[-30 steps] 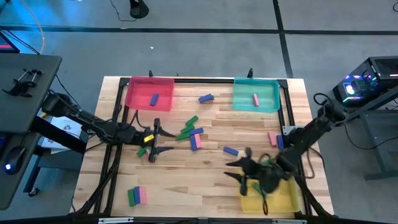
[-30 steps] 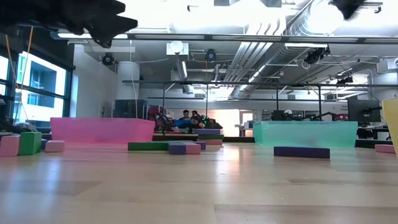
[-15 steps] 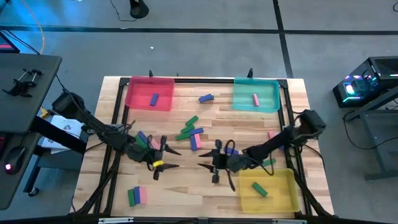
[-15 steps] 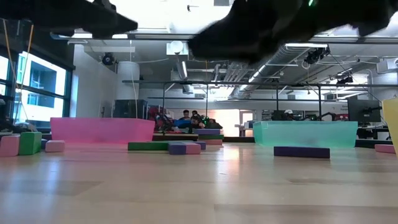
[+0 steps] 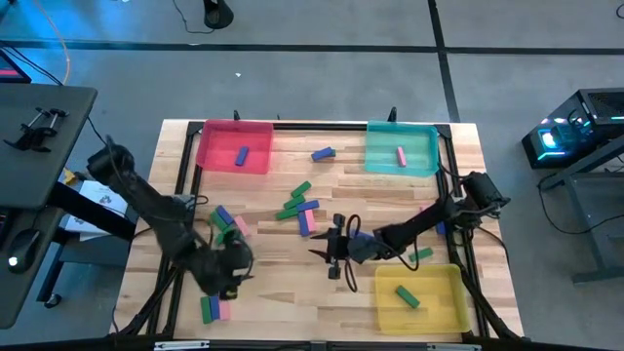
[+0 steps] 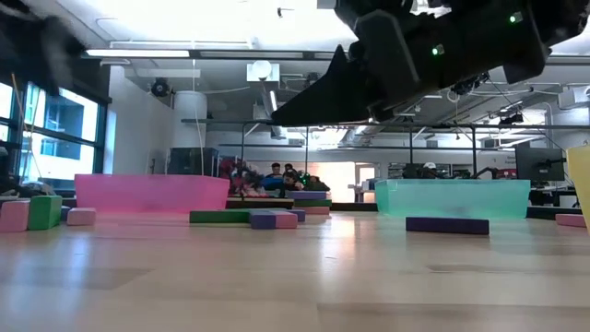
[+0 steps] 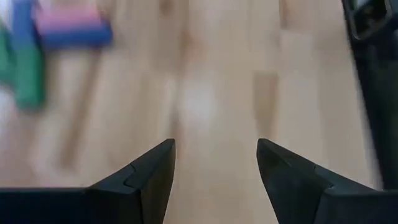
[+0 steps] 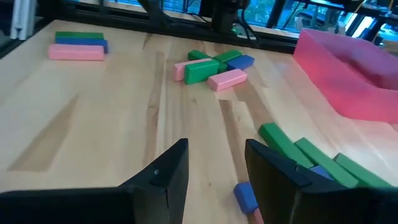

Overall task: Sort blocks
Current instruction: Put the pink block into the blue bin

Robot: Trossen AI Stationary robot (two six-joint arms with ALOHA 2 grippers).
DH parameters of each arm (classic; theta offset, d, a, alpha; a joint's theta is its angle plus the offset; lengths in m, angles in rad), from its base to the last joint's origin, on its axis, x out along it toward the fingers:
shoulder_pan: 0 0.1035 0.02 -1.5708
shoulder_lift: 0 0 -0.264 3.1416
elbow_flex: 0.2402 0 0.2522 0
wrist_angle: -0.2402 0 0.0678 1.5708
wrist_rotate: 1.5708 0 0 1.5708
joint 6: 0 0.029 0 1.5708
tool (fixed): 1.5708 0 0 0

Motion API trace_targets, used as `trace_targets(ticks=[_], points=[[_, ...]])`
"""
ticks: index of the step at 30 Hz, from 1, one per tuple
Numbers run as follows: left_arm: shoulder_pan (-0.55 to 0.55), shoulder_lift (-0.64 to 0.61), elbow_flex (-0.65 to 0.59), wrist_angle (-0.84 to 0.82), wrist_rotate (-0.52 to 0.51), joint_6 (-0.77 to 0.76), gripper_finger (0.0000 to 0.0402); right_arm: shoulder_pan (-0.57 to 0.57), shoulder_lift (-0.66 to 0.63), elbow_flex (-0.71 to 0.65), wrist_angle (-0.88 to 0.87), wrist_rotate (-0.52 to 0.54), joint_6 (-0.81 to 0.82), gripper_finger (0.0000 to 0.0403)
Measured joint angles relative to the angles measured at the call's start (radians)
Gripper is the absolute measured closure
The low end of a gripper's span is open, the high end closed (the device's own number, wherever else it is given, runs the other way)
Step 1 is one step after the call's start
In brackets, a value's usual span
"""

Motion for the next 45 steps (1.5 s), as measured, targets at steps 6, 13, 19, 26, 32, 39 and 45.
trace_targets(ticks=[6,13,19,26,32,39,45], points=[[-0.123,0.095,0.090,-0.112,0.135,-0.345,0.0188,-0.029,0.000,0.000,-0.002,0.000,0.000,0.0259],[-0.176,0.257,0.113,0.004,0.266,-0.439,0.0210,-0.063,0.000,0.000,-0.004,0.000,-0.022,0.0259],[-0.175,0.391,0.113,0.100,0.370,-0.535,0.0245,-0.068,0.000,0.000,-0.009,-0.037,-0.048,0.0259],[-0.159,0.443,0.118,0.106,0.414,-0.543,0.0267,-0.073,0.000,0.000,-0.009,-0.071,-0.087,0.0259],[-0.119,0.408,0.112,0.116,0.333,-0.422,0.0271,-0.079,0.000,0.000,-0.010,-0.075,-0.044,0.0259],[-0.091,0.356,0.111,0.093,0.295,-0.361,0.0271,-0.078,-0.001,0.000,-0.024,-0.075,-0.016,0.0259],[-0.142,0.260,0.111,-0.047,0.458,-0.625,0.0271,-0.078,-0.001,0.000,-0.054,-0.075,0.005,0.0259]])
